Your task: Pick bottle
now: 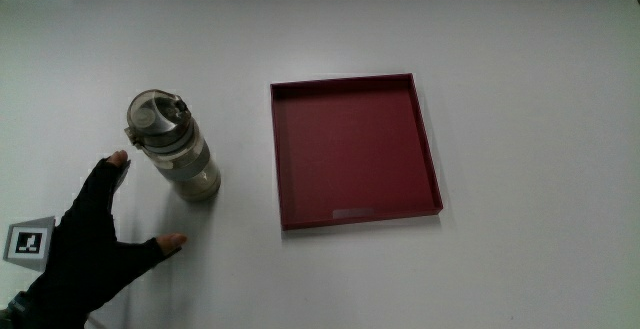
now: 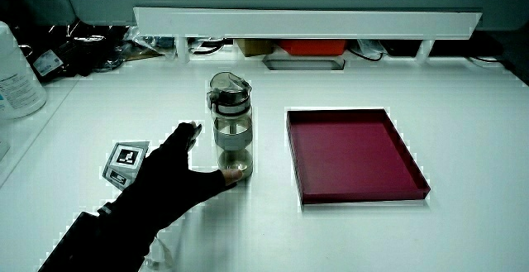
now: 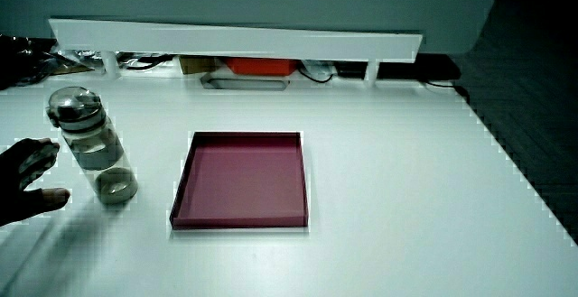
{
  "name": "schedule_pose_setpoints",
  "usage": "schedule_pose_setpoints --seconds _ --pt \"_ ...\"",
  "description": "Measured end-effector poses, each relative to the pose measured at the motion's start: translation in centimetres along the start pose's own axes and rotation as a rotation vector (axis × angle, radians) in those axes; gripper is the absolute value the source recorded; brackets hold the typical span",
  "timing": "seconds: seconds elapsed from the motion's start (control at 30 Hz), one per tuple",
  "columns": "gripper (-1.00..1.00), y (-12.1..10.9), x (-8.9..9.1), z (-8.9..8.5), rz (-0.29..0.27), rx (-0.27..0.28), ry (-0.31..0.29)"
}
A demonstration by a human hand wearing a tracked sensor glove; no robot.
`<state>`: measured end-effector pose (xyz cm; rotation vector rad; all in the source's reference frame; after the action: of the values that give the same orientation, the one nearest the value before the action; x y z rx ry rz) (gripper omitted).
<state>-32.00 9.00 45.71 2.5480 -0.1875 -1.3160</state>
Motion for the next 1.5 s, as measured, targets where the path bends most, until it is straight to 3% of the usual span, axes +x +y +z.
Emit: schedule_pose_setpoints --seconds 0.03,0.07,0.13,0.2,0.3,0.33,0.37,0.43,0.5,0.57,0.63,0.67,0.73,0.87,1.37,1.5 --pt "0.00 0.2 0.0 -0.1 -0.019 0.005 -0.044" --pt "0.00 0.4 -0.4 -0.1 0.017 0.003 -0.001" --pt "0.00 0.8 -0.8 -0.2 -0.001 0.012 -0.018" --pt "0.00 1.2 -1.3 -0.3 0.036 0.016 -0.001" --pt "0.00 1.9 -1.3 -0.5 0.033 0.025 -0.037" --pt "0.00 2.1 -1.8 -0.5 0.057 0.026 -0.002" --pt "0.00 2.4 -1.7 -0.6 0.055 0.026 -0.030" --pt "0.00 2.8 -1.9 -0.7 0.073 0.030 -0.017" --pt "0.00 3.3 -1.9 -1.0 0.049 0.030 -0.084" --pt "0.00 3.9 -2.4 -1.2 0.076 0.025 -0.080" --pt "0.00 4.4 -2.3 -1.5 0.070 0.024 -0.113" --pt "0.00 4.6 -2.6 -1.6 0.094 0.027 -0.091" --pt "0.00 5.1 -2.4 -1.9 0.054 0.037 -0.136" --pt "0.00 5.6 -2.6 -2.7 0.053 0.042 -0.180" --pt "0.00 6.1 -2.9 -3.8 0.059 0.064 -0.217" --pt "0.27 6.1 -3.1 -3.8 0.056 0.080 -0.239"
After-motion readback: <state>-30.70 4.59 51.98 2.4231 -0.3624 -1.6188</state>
